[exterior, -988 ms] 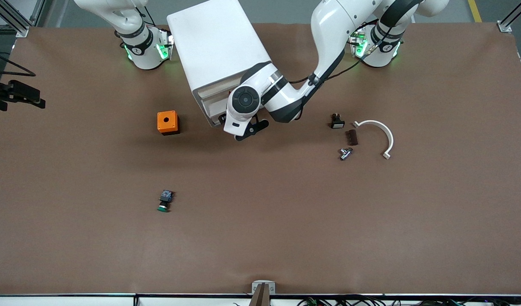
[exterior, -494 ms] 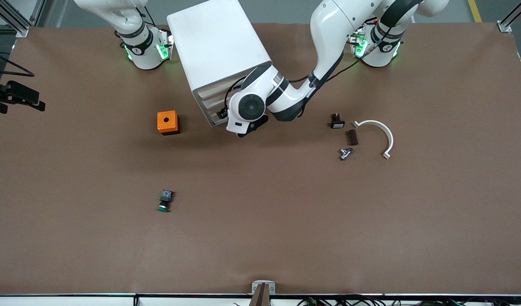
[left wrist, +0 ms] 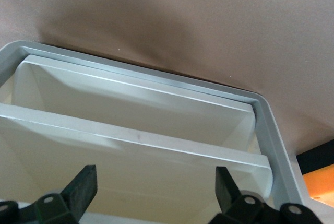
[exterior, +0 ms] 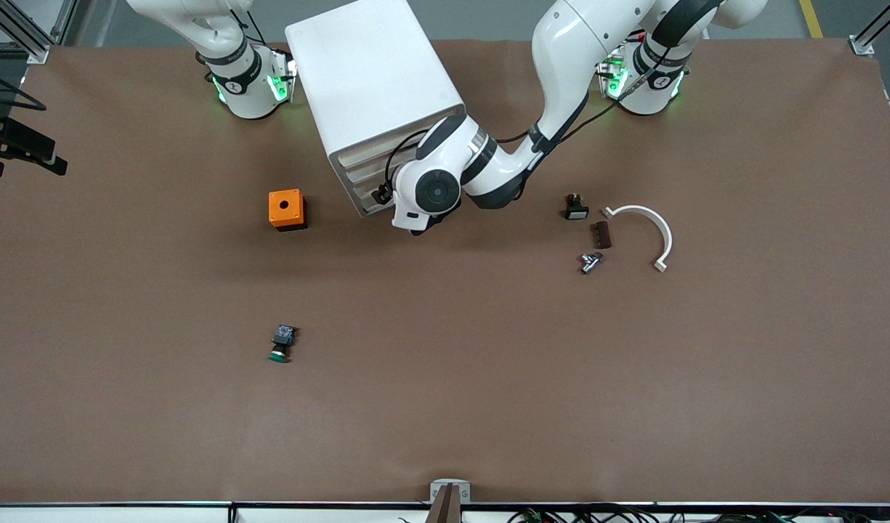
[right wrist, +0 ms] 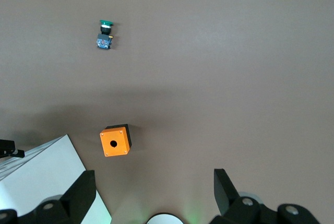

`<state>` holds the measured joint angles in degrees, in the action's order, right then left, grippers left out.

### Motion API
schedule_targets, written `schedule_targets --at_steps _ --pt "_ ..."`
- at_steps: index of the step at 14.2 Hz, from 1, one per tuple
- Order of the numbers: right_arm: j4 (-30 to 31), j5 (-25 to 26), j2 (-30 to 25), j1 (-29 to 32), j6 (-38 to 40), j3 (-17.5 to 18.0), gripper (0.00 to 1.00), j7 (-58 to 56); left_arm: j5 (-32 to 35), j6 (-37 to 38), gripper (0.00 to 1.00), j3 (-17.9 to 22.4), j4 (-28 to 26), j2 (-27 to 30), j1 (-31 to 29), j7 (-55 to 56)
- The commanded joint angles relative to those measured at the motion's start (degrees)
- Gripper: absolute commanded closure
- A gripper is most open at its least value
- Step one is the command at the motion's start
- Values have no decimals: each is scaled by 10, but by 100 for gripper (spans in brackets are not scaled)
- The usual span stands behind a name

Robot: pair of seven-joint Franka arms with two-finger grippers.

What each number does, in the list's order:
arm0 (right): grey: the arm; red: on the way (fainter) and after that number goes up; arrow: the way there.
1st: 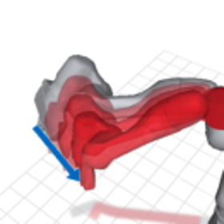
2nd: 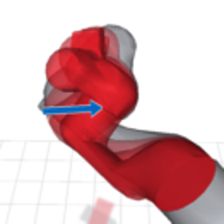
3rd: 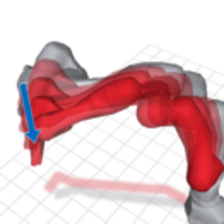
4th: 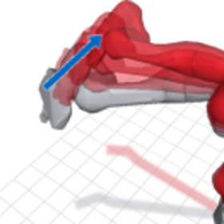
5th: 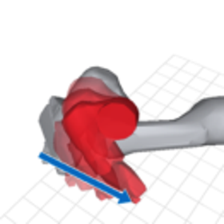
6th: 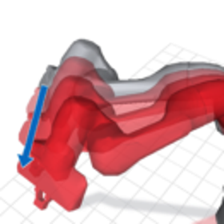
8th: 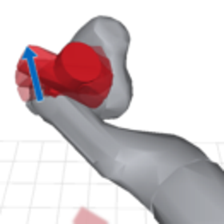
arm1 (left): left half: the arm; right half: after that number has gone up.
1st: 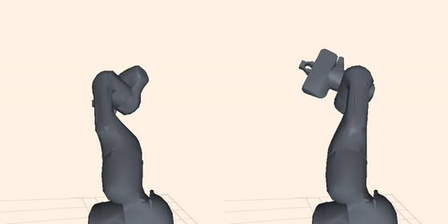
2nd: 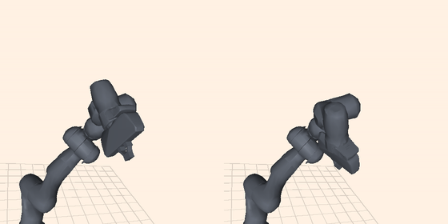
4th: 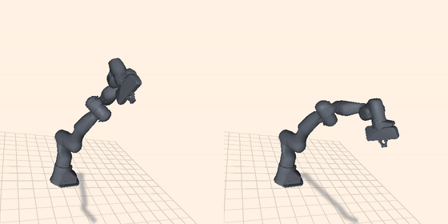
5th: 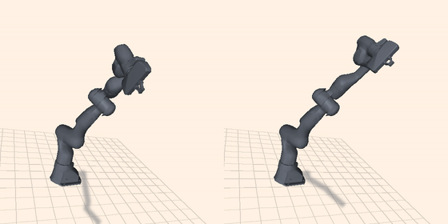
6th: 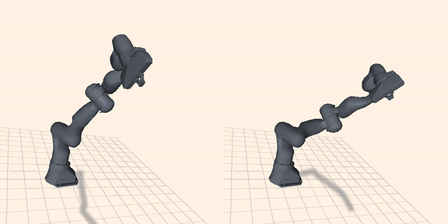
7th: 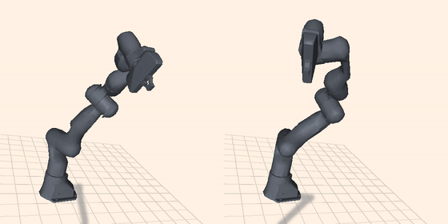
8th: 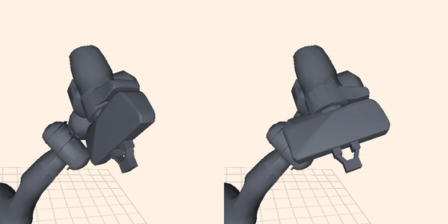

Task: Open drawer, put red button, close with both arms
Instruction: 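Press the drawer fully shut into the cabinet with the left gripper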

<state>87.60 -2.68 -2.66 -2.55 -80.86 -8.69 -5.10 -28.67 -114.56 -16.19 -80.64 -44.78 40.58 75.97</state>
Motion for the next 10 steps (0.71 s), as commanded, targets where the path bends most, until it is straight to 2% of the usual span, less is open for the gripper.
schedule_targets --at_steps 1,5,8,10 --pt "29 8 -24 11 -13 10 0 4 -17 0 0 -5 -22 17 -3 11" --pt "30 11 -36 18 -11 11 0 7 -30 0 0 -4 -22 18 -3 29" --pt "47 11 -50 18 -19 12 0 6 4 0 0 1 -23 29 -9 27" --pt "81 13 -73 17 -48 14 0 5 49 0 0 2 -22 46 -26 30"
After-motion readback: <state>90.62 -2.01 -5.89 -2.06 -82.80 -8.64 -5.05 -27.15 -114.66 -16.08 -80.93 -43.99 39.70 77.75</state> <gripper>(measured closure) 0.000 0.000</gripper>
